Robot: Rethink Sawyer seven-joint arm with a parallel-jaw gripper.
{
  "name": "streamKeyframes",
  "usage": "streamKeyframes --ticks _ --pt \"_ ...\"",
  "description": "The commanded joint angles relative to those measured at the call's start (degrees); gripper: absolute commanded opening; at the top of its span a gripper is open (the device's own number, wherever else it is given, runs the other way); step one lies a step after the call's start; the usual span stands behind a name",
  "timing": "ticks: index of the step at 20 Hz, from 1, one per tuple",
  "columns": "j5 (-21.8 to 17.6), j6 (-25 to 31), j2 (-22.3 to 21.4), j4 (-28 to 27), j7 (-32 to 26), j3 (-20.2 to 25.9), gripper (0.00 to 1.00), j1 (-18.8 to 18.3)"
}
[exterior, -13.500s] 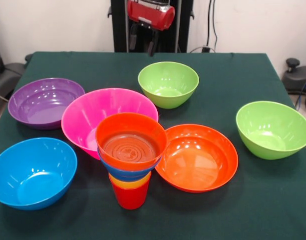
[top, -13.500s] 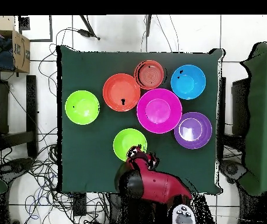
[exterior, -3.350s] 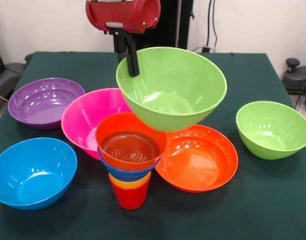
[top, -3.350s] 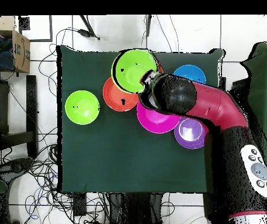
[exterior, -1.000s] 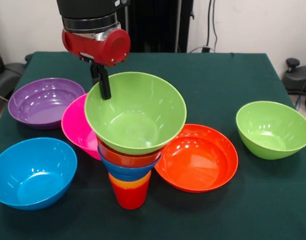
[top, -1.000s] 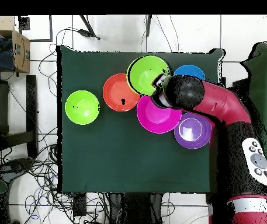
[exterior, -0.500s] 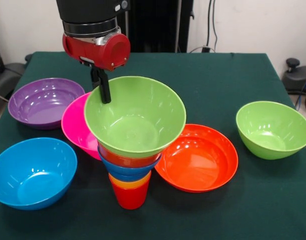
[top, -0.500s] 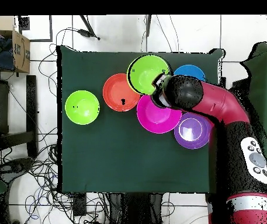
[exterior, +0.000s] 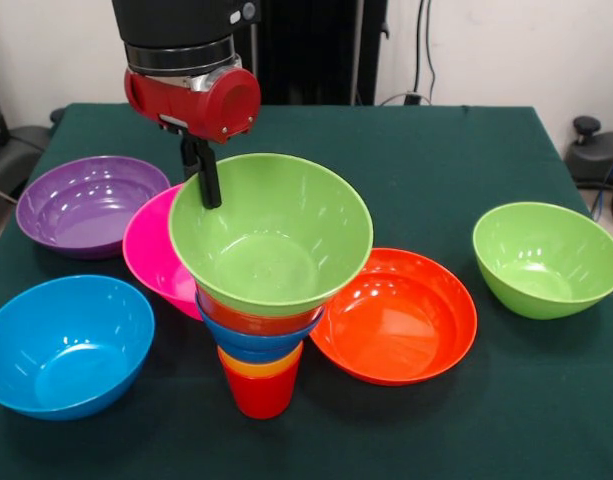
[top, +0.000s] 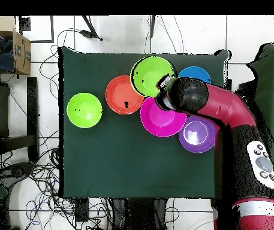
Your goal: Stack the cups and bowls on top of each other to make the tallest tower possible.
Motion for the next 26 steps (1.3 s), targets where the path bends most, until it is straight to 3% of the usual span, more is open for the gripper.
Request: streamKeyframes --ticks 1,11,26 --pt "-2.47 -2.45 0.70 0.85 2.08 -0.47 0.00 2.05" --pt "-3.88 -7.81 2.15 0.98 3.07 -2.06 0.00 3.00" --pt "-1.95 -8.98 2.62 1.44 3.24 -3.29 0.00 4.20"
